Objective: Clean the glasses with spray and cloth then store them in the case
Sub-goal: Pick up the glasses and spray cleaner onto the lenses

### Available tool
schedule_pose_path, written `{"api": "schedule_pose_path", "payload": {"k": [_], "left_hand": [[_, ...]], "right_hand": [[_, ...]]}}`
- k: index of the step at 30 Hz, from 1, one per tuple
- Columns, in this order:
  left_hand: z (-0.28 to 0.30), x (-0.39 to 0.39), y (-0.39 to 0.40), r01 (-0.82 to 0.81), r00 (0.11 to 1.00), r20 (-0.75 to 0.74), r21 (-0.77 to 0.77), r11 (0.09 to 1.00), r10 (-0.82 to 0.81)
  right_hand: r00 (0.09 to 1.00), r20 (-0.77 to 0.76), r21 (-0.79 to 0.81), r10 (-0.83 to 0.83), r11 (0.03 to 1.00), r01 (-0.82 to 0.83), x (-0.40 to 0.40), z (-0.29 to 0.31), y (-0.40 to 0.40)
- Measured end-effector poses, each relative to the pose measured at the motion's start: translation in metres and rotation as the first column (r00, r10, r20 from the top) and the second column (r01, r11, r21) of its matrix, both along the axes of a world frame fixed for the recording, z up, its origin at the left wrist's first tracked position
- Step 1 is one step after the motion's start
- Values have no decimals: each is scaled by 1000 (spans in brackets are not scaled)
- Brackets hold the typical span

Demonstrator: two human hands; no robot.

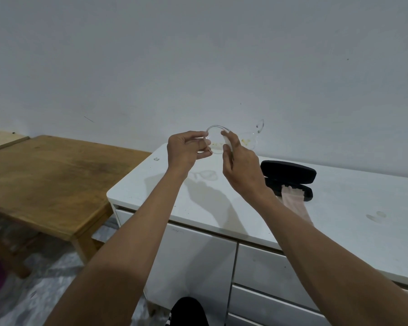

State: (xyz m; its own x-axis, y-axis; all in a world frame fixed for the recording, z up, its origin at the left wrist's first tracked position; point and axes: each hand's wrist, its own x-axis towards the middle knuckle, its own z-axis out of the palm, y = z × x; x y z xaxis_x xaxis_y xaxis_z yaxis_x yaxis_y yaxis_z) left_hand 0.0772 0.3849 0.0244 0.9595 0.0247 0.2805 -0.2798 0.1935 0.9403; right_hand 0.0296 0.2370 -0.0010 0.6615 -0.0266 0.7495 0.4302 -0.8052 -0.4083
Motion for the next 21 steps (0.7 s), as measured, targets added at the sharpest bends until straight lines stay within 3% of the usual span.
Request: {"api": "schedule_pose_path", "payload": {"k": [9,12,14,16,18,21], "left_hand": [[0,-1,-2,-20,1000,-4,0,1000,20],[2,1,1,-39,999,-7,-24,999,39],[4,2,3,-48,999,-7,-47,998,48],[8,3,3,-47,999,-5,-61,997,47],[11,4,3,-34,999,-1,-66,997,34],[17,3,2,4,1000,12,-72,997,-3]], "right_hand": [[998,-16,63,-60,996,61,-1,-3,-4],[997,0,265,-79,961,76,-6,-7,-10],[996,6,463,-94,883,80,-7,-10,-15],[998,-18,705,-58,707,54,-7,-10,-22],[993,-83,915,84,402,42,-4,-7,-30],[908,-31,999,417,-7,38,-2,0,-44]]}}
